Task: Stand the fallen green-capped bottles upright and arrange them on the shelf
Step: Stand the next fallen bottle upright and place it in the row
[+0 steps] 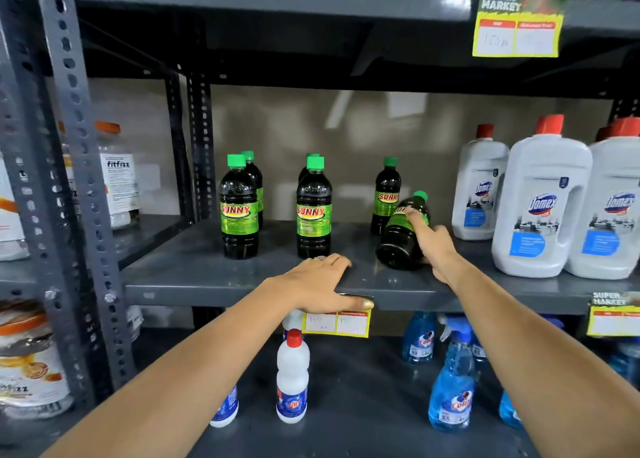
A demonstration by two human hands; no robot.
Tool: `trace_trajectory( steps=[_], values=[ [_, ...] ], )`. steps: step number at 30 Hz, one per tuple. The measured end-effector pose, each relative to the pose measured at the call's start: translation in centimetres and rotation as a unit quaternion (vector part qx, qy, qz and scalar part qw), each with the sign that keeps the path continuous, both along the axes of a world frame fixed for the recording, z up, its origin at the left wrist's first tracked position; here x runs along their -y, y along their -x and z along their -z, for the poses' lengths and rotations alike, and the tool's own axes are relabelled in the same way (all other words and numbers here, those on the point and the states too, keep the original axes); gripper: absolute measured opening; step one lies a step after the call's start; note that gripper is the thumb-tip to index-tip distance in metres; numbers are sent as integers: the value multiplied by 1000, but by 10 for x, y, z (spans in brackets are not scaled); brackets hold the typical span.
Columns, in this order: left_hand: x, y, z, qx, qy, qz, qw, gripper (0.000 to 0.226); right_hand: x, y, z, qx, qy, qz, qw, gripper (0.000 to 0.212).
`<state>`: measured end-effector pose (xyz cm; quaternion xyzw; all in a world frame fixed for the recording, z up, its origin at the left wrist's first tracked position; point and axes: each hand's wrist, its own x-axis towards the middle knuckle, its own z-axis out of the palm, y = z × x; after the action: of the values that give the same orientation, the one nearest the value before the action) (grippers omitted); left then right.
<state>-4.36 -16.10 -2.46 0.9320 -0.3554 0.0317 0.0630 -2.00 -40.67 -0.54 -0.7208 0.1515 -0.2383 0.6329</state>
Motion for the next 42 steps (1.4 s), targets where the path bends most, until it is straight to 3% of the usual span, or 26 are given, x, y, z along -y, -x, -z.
trace_trajectory(
  steps=[2,7,12,15,21,25,28,31,36,42],
  values=[
    [-1,-1,2,12,9,0,1000,92,-3,1,0,57,32,-3,998,66],
    [-1,1,6,27,10,-4,1000,94,-9,9,2,140,132,-38,981,52],
    [-1,2,6,32,11,-6,999,97,-15,9,3,139,212,-64,965,56],
    [-1,5,6,34,11,-7,999,97,-12,7,5,123,212,-63,968,58],
    [0,7,6,37,18,-11,999,97,-1,2,8,124,107,-113,980,33],
    [-1,7,5,35,18,-13,999,98,-2,0,8,104,141,-84,981,60],
    [-1,8,5,32,14,-13,999,99,-3,0,9,100,127,-98,982,69],
    [-1,8,5,29,14,-14,999,100,-1,-2,11,99,138,-90,981,67],
    [-1,10,4,26,18,-14,999,102,1,-4,9,131,77,-132,980,46],
    [-1,10,4,30,19,-13,999,102,1,-5,11,125,115,-97,981,72]
  ],
)
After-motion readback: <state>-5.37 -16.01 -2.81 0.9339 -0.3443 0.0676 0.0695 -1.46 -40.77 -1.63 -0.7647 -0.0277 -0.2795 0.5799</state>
